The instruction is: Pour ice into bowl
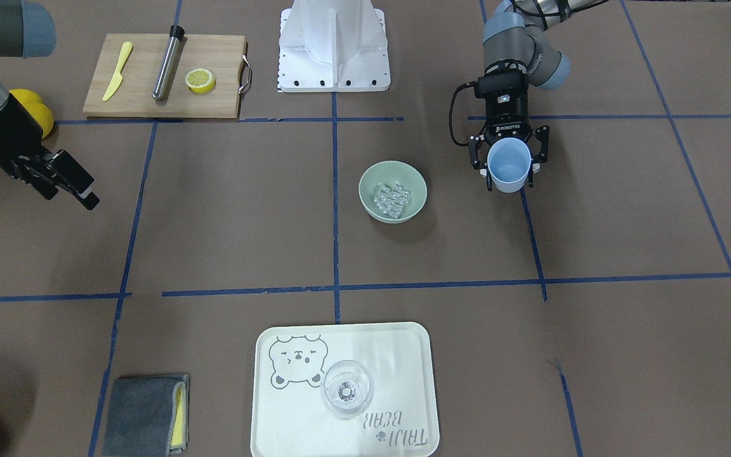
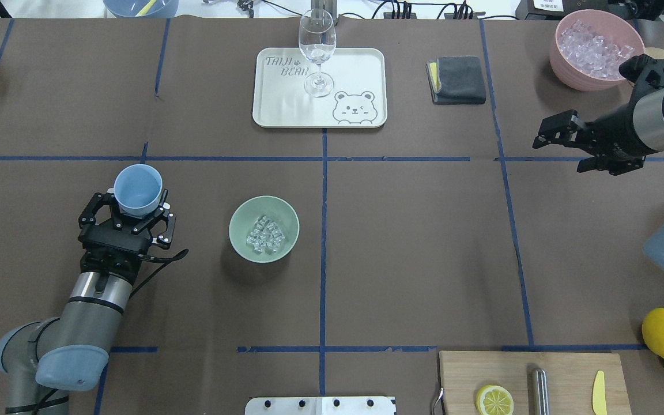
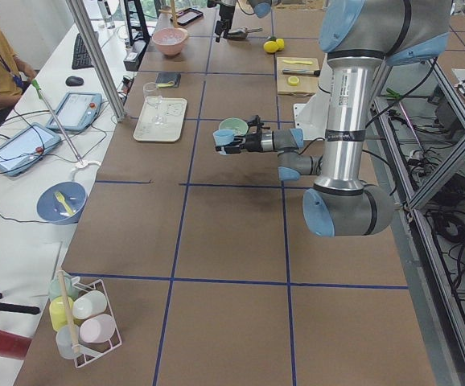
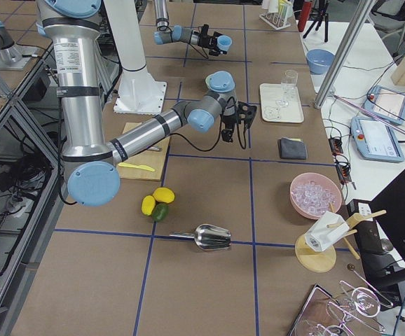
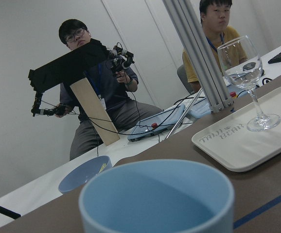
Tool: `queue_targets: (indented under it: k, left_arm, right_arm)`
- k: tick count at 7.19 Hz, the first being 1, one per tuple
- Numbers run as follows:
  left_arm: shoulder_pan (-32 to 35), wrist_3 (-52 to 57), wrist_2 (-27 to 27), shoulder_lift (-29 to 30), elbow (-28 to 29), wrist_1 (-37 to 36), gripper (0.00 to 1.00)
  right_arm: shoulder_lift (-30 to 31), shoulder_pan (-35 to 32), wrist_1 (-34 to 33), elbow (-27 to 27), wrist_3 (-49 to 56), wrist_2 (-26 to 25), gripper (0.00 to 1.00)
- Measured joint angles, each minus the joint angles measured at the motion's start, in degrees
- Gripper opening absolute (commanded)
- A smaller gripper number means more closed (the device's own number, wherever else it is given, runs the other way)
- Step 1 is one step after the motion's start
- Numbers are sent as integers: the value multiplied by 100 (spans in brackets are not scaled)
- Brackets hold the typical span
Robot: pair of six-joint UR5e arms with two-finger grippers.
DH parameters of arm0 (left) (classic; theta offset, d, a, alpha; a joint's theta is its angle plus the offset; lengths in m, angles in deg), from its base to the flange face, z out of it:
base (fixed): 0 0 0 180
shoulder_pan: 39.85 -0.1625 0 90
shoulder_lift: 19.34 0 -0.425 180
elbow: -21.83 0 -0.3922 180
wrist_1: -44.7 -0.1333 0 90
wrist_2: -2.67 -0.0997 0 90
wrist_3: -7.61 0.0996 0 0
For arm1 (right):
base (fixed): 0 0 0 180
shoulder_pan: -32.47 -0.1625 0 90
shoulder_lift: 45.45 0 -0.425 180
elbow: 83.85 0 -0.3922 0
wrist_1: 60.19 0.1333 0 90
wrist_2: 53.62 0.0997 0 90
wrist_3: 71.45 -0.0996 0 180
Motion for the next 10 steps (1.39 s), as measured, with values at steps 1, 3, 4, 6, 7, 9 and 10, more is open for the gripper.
queue_targets:
  k: [1,3,4,6,7,9,10]
  left_arm:
    - [0,-740,33,-354,-8,35,0]
    - [0,-1464,-52,-1089,128,378,0]
    - [0,-1675,-158,-1372,298,726,0]
    - [-6,-1803,-321,-1606,881,1573,0]
    - [-7,-1791,-281,-1636,1067,1902,0]
    - [3,-1784,-6,-1635,1399,2126,0]
    - [33,-1788,167,-1616,1557,2153,0]
  right_arm:
    - [2,0,0,10,13,0,100]
    - [-15,0,-2,51,29,-4,100]
    - [-35,0,-6,90,31,-14,100]
    - [-32,0,-8,159,35,-57,100]
    - [-40,0,-9,169,36,-71,100]
    - [-70,5,-15,169,38,-84,100]
    - [-81,8,-16,169,42,-89,100]
